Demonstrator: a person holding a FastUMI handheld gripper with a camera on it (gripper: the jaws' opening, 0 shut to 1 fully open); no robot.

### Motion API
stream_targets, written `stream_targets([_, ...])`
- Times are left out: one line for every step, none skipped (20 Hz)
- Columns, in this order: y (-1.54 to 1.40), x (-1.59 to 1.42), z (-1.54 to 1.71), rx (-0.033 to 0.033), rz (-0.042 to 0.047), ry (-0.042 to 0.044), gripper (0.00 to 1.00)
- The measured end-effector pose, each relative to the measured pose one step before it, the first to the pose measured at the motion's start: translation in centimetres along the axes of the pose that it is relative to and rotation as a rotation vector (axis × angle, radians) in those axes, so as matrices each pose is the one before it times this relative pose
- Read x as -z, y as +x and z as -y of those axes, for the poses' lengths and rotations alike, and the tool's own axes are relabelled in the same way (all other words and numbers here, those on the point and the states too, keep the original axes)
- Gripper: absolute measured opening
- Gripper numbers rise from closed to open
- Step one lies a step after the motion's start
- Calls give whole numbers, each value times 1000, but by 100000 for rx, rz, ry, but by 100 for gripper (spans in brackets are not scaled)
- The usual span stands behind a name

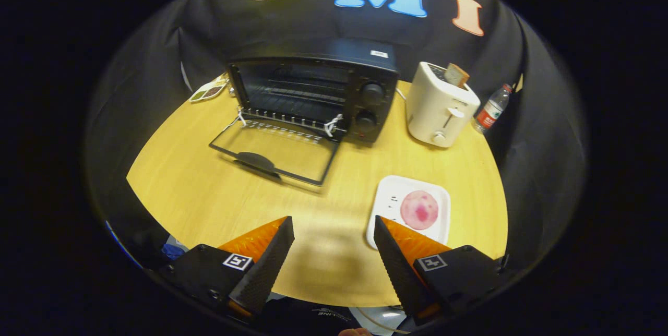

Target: Open the toaster oven, put the food inside, and close the toaster oven door.

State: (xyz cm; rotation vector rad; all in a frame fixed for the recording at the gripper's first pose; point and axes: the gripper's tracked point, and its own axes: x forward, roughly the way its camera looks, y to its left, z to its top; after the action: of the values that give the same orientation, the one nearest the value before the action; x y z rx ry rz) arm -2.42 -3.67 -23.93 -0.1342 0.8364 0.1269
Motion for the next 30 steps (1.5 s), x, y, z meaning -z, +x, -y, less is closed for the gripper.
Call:
stream_targets([-115,54,1830,1984,-85,2867,99])
stream_targets([124,313,1659,1618,-503,3371,99])
stream_targets([197,207,1774,1667,-762,3439,99])
stream_targets([370,266,1642,1531,-1111,3076,99])
stream_targets([556,303,1667,1312,-1446,2014,99])
stream_targets([654,305,1529,889,-2093,1414,99])
stream_targets([649,319,1447,552,-2345,991,99])
stream_targets([814,268,1175,-248,-2369,841,98])
stream_targets([816,212,1147,-220,-2664,680,99])
stream_targets([873,203,1058,-400,-2456,674,99])
stream_targets([951,153,890,-783,-2585,693,99])
stream_targets([910,200,753,-715,-2732,357,99])
stream_targets([1035,147,659,-716,-3227,45,99])
stream_targets([924,367,616,-546,-3206,4,99])
stream_targets([750,213,517,-561,-2999,97,99])
stream_targets([598,272,239,-674,-2819,136,99])
stream_targets([462,145,153,-1218,-2718,67,97])
stream_targets([441,117,12,-1115,-2149,63,94])
stream_targets([208,189,215,166,-3056,553,92])
stream_targets([405,-455,-121,-488,350,1272,89])
stream_targets([107,152,-343,-1009,-2431,1683,79])
stream_targets([-384,-216,203,564,-1384,35,69])
stream_targets([-53,-26,-259,-1374,-2201,-193,59])
stream_targets([184,-57,-589,-2702,-2129,1133,49])
stream_targets([115,165,-460,-1782,-1977,2240,39])
stream_targets([186,61,-32,-306,-1185,1915,14])
stream_targets([-117,30,62,-841,-1117,1233,17])
stream_targets([498,88,-194,-1933,-453,2431,17])
stream_targets([-871,-35,-74,-2104,142,1635,10])
stream_targets([389,48,125,-2929,-134,1116,6])
